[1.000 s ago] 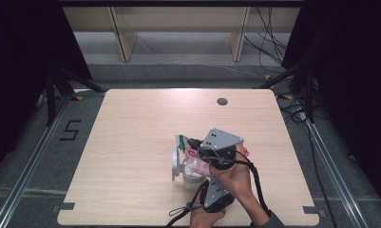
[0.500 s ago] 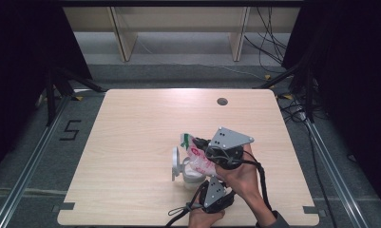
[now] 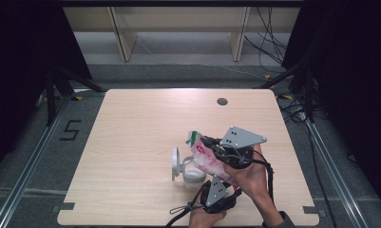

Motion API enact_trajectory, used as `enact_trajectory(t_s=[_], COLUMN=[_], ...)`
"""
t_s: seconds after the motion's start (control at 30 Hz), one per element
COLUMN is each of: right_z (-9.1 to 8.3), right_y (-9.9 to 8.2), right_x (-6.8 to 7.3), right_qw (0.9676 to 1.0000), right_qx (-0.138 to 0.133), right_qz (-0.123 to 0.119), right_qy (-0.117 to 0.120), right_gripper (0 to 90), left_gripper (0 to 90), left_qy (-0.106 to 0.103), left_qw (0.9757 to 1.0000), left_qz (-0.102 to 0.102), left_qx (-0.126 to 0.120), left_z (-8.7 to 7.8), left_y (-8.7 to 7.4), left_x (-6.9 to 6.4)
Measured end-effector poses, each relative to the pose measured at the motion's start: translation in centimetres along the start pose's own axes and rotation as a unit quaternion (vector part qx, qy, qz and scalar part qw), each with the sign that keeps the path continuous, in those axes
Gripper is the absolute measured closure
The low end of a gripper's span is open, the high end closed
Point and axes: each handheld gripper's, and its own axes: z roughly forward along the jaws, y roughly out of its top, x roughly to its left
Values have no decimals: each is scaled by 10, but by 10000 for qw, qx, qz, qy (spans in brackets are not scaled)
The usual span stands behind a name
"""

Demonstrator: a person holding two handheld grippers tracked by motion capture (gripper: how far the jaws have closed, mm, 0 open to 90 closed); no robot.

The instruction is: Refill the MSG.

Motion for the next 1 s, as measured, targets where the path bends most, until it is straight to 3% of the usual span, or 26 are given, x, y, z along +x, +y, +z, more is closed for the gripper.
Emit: enact_trajectory(t_s=[0.27, 0.47, 0.57, 0.63, 0.73, 0.77, 0.83, 0.93, 1.0], right_z=[-18, -32, -37, -40, -43, -44, -47, -48, -51], right_y=[-7, -13, -19, -23, -26, -27, -30, -31, -31], right_x=[-9, -16, -21, -26, -29, -29, -32, -33, -34], right_qw=[9993, 9981, 9973, 9966, 9956, 9944, 9936, 9928, 9923], right_qx=[-217, -419, -561, -620, -689, -656, -737, -800, -770], right_qz=[288, 445, 472, 542, 634, 822, 844, 888, 962], right_qy=[89, 74, 57, 97, 35, 117, 106, 59, 117], right_gripper=[900, 900, 900, 900, 900, 900, 900, 900, 900], left_gripper=[522, 461, 412, 380, 368, 364, 336, 331, 325], left_qy=[-12, -150, -101, -126, -152, -109, -175, -129, -121], left_qw=[9998, 9994, 9991, 9986, 9984, 9985, 9980, 9982, 9979], left_qz=[0, -207, -223, -377, -397, -385, -502, -414, -502], left_qx=[220, 253, 341, 357, 367, 380, 356, 404, 386], left_z=[0, 2, 1, 0, 0, -1, 0, -3, -4], left_y=[0, 0, -1, -1, -1, -1, -1, 0, -1], left_x=[0, -3, -3, -4, -4, -5, -6, -6, -5])
